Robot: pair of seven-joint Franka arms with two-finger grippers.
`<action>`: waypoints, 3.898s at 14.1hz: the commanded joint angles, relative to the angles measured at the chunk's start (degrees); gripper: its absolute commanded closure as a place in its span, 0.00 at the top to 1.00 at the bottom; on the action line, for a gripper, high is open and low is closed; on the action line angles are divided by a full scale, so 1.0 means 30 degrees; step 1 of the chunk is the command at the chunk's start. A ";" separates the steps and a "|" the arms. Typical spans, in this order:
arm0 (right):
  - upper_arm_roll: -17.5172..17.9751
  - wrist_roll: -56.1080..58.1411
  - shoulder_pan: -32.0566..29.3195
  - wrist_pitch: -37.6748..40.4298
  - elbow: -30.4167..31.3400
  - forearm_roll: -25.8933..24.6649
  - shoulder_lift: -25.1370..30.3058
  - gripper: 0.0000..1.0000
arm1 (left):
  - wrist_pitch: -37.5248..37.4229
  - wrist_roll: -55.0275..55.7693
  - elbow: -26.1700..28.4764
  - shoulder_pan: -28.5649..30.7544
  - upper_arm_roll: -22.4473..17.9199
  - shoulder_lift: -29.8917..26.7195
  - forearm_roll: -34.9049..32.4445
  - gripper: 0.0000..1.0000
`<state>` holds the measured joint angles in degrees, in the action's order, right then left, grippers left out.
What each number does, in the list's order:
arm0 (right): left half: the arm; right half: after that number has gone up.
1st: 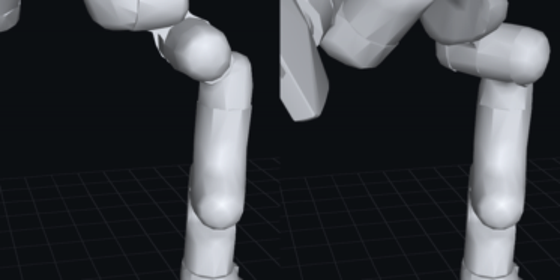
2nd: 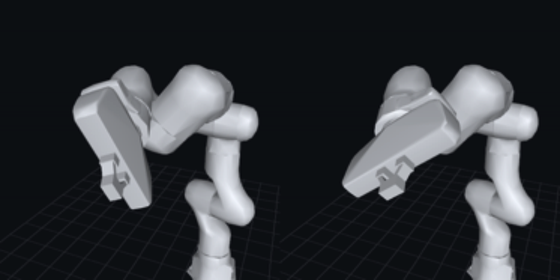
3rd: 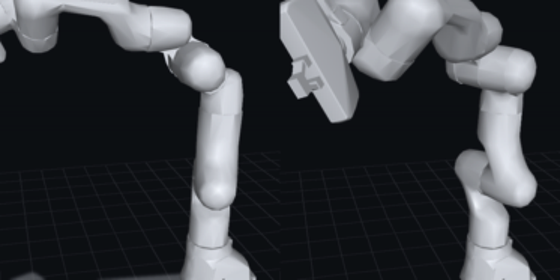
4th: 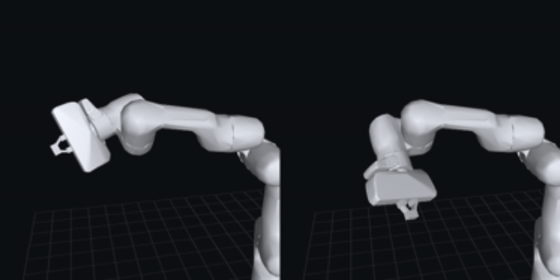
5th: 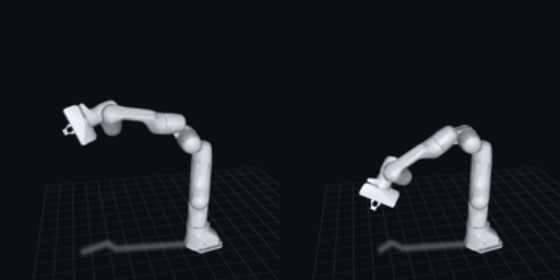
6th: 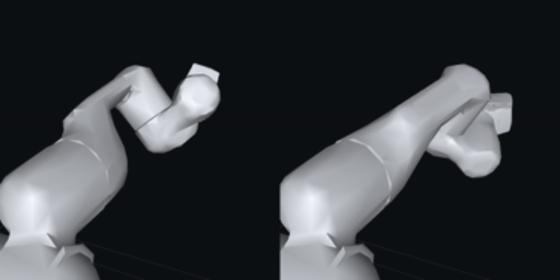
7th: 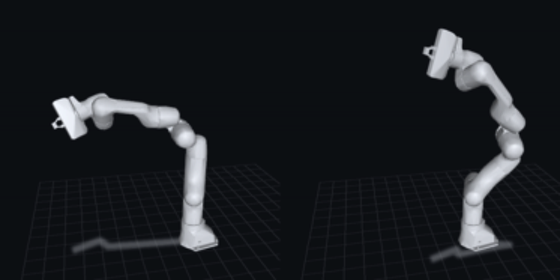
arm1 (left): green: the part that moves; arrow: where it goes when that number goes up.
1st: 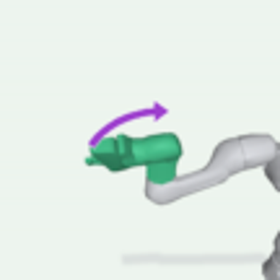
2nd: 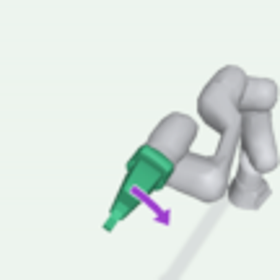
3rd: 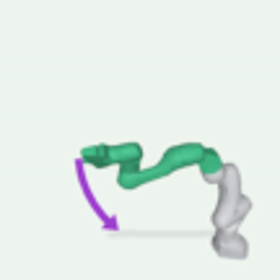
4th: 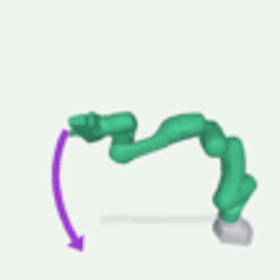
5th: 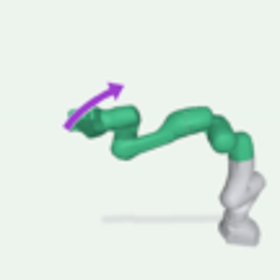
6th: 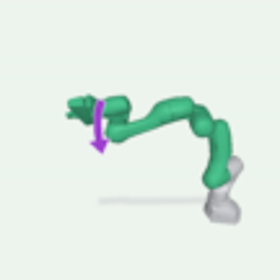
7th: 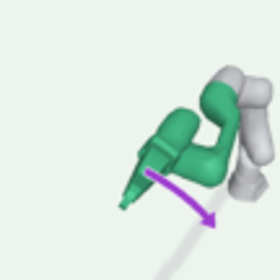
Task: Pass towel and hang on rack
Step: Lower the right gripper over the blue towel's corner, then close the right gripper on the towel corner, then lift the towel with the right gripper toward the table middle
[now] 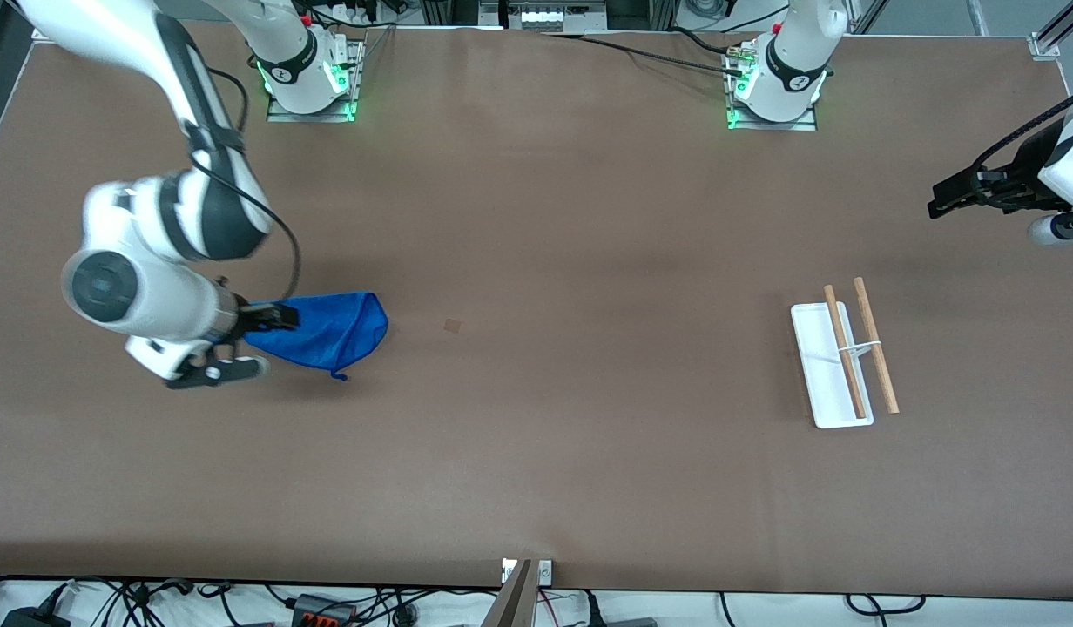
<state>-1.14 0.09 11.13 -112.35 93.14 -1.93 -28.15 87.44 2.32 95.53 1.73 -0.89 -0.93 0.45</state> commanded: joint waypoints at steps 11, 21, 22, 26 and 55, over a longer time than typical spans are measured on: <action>-0.0029 -0.0058 0.1184 -0.2983 0.0212 0.0292 -0.3362 0.88 | -0.0377 0.0135 -0.0204 0.0010 0.0122 -0.0011 0.0319 1.00; -0.0029 -0.0176 0.1125 -0.3037 -0.0254 0.0321 -0.4444 0.73 | -0.0377 0.0135 -0.0204 -0.0078 0.0122 -0.0011 0.0319 1.00; -0.0029 -0.0176 0.1125 -0.3096 -0.0400 0.0321 -0.4533 0.72 | -0.0377 0.0135 -0.0233 -0.0078 0.0122 -0.0011 0.0319 1.00; -0.0029 -0.0176 0.1125 -0.3096 -0.0518 0.0757 -0.4621 0.45 | -0.0378 0.0135 -0.0233 -0.0078 0.0151 -0.0011 0.0319 1.00; 0.6709 -0.6783 0.4840 -0.0103 -0.9835 0.1024 -0.0256 0.00 | -0.0524 -0.0099 -0.0409 -0.0107 0.0151 0.1014 0.0319 1.00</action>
<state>18.04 -13.32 23.12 -111.32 67.14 0.74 -26.49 86.86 2.32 95.52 1.33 -0.55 1.19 0.50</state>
